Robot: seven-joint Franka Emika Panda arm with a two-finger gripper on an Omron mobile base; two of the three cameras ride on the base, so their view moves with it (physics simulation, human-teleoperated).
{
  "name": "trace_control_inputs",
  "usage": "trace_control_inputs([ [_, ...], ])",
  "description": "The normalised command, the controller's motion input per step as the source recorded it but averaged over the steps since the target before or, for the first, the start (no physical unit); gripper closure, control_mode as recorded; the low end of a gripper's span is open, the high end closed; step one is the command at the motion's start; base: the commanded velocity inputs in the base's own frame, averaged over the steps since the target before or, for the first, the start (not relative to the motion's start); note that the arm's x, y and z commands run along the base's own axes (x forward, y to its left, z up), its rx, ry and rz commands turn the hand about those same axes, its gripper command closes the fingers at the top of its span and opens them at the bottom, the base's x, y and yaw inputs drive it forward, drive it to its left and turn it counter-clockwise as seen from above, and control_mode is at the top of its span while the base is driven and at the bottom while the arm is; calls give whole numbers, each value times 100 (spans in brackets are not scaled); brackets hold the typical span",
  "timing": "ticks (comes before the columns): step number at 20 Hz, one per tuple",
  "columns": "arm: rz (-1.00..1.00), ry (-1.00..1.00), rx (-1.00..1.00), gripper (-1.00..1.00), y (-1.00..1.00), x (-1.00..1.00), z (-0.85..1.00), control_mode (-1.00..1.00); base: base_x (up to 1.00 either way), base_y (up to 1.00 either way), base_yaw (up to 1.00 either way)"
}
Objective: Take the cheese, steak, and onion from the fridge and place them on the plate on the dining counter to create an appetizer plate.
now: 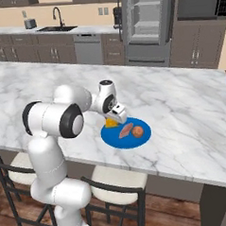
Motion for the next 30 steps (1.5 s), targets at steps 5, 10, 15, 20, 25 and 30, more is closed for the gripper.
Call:
trace_control_inputs([
  [5,1,0,-1,100,0,14,-48,-100,0,0,0],
  [10,1,0,-1,-100,-7,1,-18,-100,0,0,0],
  [15,0,0,0,-100,-36,-14,4,-100,0,0,0],
  [20,0,0,0,-100,-18,-32,52,-100,0,0,0],
  [25,0,-1,-1,-100,0,-12,84,-100,0,0,0],
  [30,0,0,0,-100,0,-84,97,-100,0,0,0],
])
